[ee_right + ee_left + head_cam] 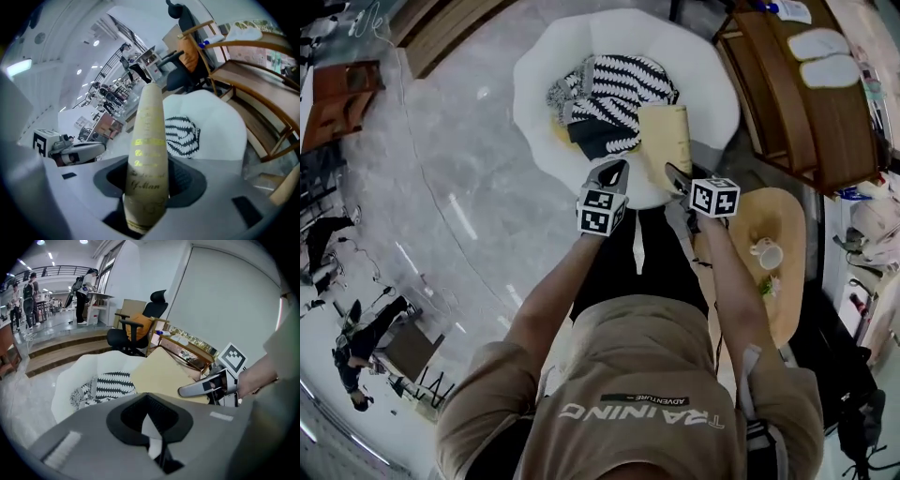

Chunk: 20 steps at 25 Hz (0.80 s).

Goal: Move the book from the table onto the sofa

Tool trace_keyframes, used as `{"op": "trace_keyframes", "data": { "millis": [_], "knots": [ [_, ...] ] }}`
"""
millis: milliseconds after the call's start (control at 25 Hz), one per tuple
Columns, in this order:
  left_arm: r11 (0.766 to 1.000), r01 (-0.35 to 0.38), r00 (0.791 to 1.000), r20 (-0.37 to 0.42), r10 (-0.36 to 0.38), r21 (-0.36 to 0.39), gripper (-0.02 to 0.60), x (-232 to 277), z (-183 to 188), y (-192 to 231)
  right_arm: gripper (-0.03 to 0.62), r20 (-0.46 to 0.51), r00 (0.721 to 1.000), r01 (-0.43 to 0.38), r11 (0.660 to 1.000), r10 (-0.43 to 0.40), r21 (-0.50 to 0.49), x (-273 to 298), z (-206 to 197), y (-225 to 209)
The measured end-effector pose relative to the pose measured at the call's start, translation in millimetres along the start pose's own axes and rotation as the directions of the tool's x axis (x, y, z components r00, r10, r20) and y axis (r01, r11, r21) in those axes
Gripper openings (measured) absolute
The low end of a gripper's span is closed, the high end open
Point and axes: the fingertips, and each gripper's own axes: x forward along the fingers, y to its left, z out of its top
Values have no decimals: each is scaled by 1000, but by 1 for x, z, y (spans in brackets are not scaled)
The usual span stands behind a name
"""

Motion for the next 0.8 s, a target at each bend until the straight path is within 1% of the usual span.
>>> {"op": "trace_keyframes", "data": {
  "millis": [120,200,320,440,560,680,800],
  "knots": [
    [1000,15,999,-32,-14,4,-9,37,-32,16,204,-48,999,-10,1000,12,26,37,-28,-28],
    [1000,22,998,-67,-22,-14,-9,55,-60,24,204,-104,994,-24,999,29,45,60,-57,-43],
    [998,35,991,-128,-41,-50,-9,71,-105,36,204,-201,979,-28,996,45,85,90,-105,-54],
    [998,45,983,-174,-51,-42,-9,85,-144,51,204,-256,964,-31,987,71,156,120,-149,-59],
    [998,37,979,-197,-47,-52,-9,97,-168,69,204,-305,950,5,977,61,211,145,-186,-75],
    [998,42,977,-206,-51,-46,-9,111,-181,79,204,-314,949,60,957,33,282,160,-210,-94],
    [998,52,974,-218,-59,-38,-9,131,-192,89,204,-279,960,81,939,17,334,177,-206,-106]
  ]
}}
